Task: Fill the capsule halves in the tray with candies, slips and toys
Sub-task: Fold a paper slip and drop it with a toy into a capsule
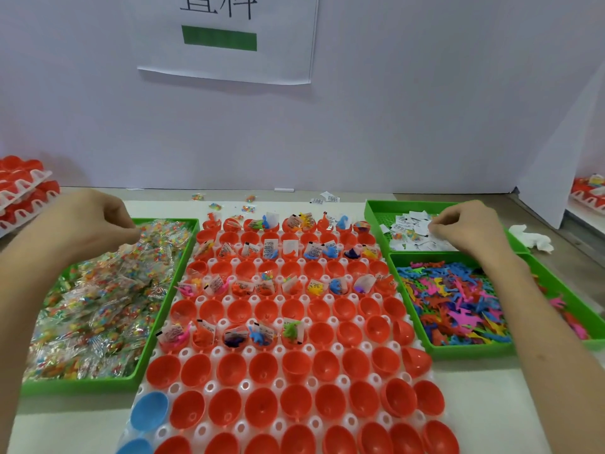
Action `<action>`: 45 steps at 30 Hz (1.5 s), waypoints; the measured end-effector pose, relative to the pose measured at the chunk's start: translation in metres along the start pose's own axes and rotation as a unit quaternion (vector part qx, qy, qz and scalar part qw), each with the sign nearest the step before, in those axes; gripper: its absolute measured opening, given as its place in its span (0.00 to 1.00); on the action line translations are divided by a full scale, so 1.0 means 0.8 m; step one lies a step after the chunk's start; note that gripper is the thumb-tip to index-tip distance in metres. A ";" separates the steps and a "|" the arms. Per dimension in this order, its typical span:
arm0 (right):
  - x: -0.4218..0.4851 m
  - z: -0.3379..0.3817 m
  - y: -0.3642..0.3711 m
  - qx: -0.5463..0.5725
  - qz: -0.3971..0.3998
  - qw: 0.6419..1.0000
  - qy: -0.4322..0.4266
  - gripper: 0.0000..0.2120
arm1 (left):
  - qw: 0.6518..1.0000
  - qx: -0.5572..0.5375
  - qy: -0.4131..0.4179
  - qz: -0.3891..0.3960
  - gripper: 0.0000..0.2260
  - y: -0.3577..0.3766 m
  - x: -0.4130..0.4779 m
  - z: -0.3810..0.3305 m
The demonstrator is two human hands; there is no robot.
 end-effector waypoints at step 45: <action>-0.129 0.209 -0.070 0.405 0.189 0.876 -0.182 0.05 | 0.819 -0.527 -0.007 0.229 0.10 0.016 -0.136 -0.240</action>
Point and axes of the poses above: each hand's wrist, its own x-axis towards the middle knuckle, its own y-axis out of the palm, z = x × y, the point moved 5 cm from there along x, towards the middle knuckle, and after that the axes turned 15 degrees about -z, right-handed, at the moved point
